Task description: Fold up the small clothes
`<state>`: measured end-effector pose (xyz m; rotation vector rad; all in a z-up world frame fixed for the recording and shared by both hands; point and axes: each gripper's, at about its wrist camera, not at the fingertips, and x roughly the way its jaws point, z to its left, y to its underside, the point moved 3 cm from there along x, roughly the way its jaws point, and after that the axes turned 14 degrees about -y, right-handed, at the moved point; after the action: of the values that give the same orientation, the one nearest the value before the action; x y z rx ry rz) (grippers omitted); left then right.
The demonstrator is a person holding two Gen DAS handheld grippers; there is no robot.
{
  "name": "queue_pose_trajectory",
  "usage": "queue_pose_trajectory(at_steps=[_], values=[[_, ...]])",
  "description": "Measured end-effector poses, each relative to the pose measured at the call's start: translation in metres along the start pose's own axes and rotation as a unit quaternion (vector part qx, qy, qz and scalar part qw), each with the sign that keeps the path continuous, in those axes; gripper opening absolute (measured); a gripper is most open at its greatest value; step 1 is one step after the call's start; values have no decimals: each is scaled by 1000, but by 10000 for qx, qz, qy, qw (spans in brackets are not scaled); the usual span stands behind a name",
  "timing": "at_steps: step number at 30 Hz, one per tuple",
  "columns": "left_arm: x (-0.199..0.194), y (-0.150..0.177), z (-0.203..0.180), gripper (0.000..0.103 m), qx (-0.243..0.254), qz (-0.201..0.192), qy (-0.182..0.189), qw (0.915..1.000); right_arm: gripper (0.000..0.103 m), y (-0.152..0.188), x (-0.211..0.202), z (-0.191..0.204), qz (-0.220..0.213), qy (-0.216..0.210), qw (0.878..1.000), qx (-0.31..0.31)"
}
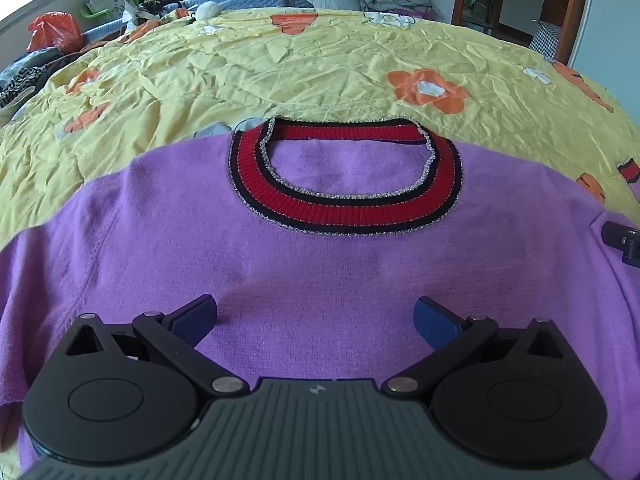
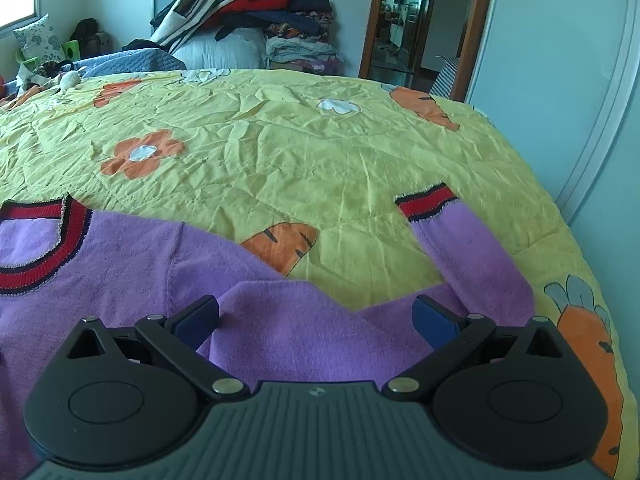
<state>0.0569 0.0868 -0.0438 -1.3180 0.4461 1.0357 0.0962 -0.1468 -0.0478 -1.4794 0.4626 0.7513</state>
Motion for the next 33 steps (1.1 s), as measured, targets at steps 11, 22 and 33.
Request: queue_pose_trajectory(at_steps=[11, 22, 33], values=[[0, -3, -4, 103, 57, -12, -5, 10000, 103, -2, 1, -1, -15, 14, 10000, 3], [-1, -7, 8, 103, 30, -144, -164, 9998, 103, -13, 5, -69, -321, -329, 9989, 81], [13, -10, 24, 103, -139, -218, -95, 9996, 92, -32, 24, -105, -212, -121, 9981, -567]])
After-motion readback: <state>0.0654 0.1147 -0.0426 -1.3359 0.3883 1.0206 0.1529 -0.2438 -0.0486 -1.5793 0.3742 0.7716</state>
